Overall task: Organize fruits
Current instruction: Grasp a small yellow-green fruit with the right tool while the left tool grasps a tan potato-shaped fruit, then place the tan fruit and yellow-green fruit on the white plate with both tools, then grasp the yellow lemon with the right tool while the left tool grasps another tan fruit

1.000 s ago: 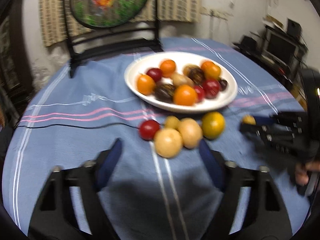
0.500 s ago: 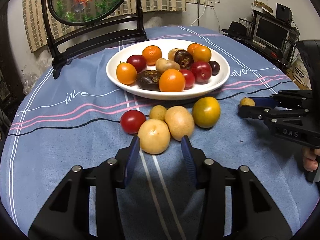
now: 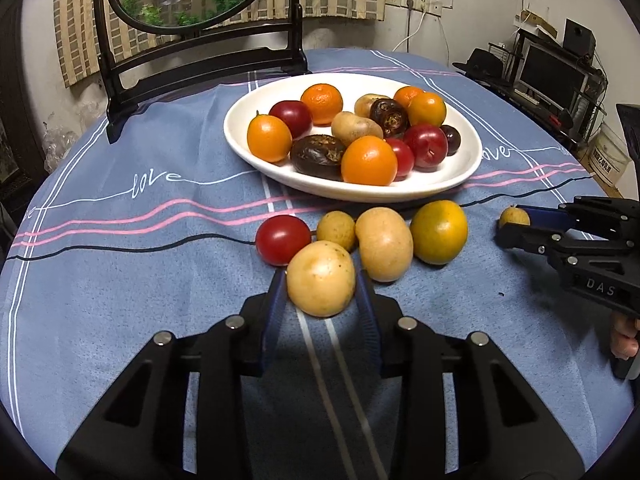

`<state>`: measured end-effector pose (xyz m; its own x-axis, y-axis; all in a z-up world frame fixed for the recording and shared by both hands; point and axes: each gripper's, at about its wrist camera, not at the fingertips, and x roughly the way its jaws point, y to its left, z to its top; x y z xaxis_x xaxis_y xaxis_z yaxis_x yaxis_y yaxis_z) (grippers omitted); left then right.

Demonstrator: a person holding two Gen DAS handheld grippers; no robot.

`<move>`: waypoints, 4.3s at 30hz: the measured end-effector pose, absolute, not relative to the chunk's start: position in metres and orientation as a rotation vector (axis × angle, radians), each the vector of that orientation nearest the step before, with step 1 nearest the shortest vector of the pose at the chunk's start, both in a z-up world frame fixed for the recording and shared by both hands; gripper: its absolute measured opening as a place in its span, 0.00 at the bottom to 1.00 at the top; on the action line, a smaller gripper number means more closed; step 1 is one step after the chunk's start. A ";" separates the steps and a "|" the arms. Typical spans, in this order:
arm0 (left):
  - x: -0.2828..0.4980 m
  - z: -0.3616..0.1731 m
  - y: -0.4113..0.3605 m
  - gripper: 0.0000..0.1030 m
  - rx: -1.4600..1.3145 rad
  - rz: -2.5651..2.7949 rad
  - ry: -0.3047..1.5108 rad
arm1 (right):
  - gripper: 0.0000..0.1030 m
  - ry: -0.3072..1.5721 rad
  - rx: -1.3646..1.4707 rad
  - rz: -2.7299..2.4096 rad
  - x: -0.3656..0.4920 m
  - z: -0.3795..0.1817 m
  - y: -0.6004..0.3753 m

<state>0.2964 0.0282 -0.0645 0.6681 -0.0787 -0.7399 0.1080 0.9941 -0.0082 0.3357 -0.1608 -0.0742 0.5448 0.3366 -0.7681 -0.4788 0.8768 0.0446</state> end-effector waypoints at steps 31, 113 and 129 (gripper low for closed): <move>0.451 -0.001 0.030 0.34 -0.085 -0.066 0.704 | 0.27 0.600 0.140 0.529 0.441 -0.023 -0.143; 0.303 -0.012 0.102 0.98 -0.287 0.169 0.650 | 0.42 0.851 -0.084 0.622 0.350 -0.072 -0.105; 0.295 -0.020 0.028 0.74 -0.004 -0.068 0.679 | 0.41 0.820 0.078 0.576 0.345 -0.052 -0.149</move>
